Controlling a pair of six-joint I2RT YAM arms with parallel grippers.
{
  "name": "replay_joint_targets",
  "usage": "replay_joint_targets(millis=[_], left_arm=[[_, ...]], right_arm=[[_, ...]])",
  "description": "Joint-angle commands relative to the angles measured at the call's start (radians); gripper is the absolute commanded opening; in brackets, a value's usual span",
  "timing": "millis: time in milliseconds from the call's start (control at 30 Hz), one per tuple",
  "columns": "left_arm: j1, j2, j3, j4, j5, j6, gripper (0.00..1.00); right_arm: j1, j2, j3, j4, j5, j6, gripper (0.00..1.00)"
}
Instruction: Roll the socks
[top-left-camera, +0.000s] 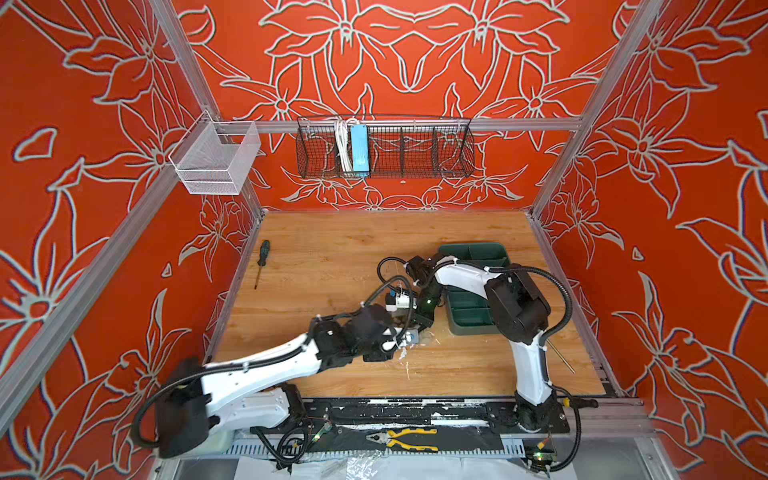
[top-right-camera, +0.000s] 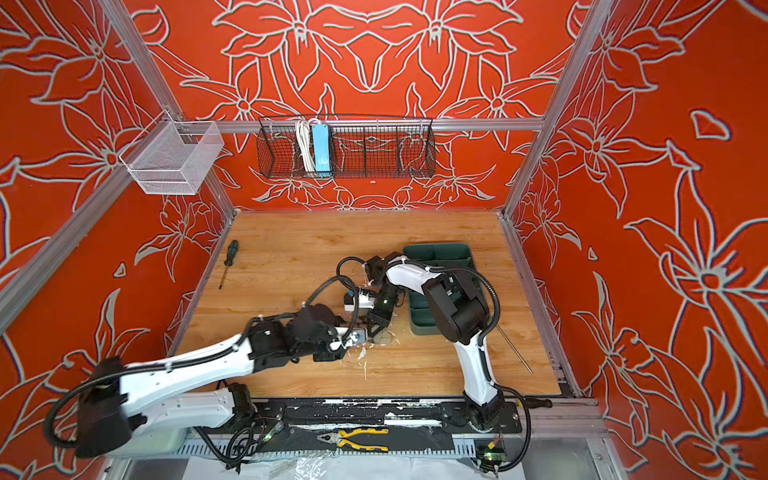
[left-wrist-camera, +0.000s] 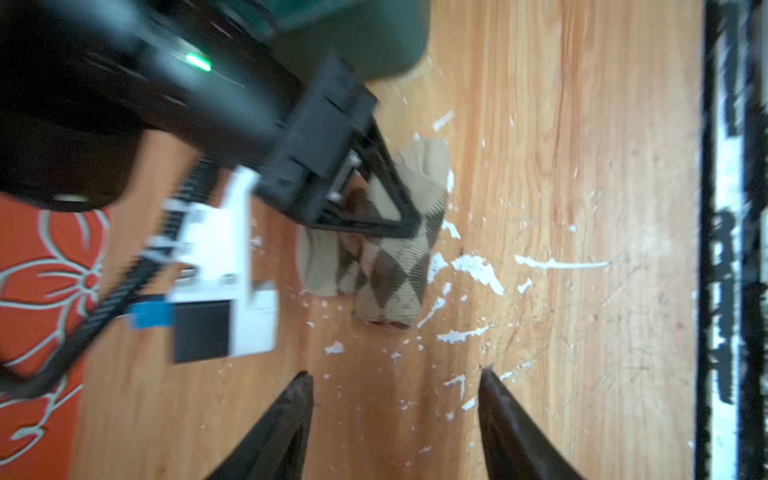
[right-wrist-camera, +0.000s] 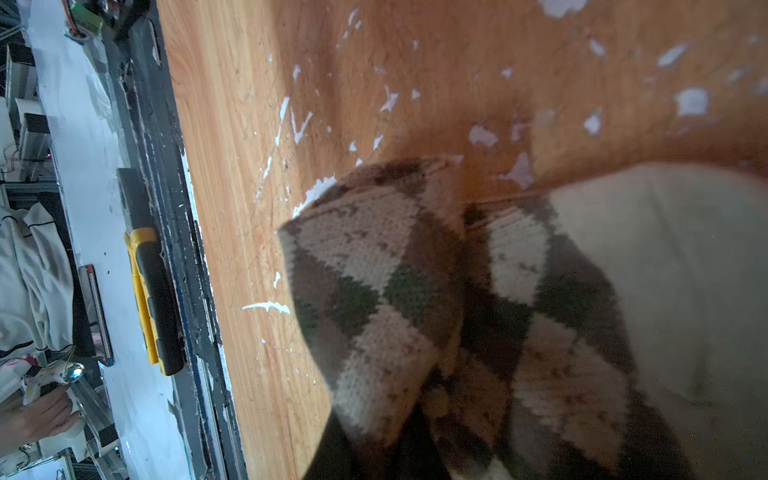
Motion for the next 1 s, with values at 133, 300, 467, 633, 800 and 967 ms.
replay_joint_targets(millis=[133, 300, 467, 633, 800, 967], left_arm=[[-0.007, 0.211, 0.044, 0.215, -0.162, -0.051, 0.62], [-0.007, 0.306, 0.056, 0.238, -0.124, -0.075, 0.62], [-0.005, 0.418, 0.117, 0.145, -0.109, -0.115, 0.41], [-0.005, 0.464, 0.127, 0.111, -0.11, -0.135, 0.06], [-0.003, 0.454, 0.109, 0.085, -0.116, -0.139, 0.0], [-0.003, 0.459, 0.104, 0.066, -0.12, -0.133, 0.0]], right_arm=[[-0.003, 0.035, -0.018, -0.019, 0.078, -0.04, 0.0], [-0.004, 0.032, -0.022, -0.018, 0.075, -0.054, 0.0], [-0.003, 0.009, -0.025, -0.019, 0.06, -0.07, 0.0], [-0.007, -0.065, -0.066, 0.043, 0.058, -0.065, 0.0], [-0.024, -0.212, -0.153, 0.161, 0.107, -0.044, 0.19], [-0.047, -0.393, -0.241, 0.282, 0.234, -0.029, 0.34]])
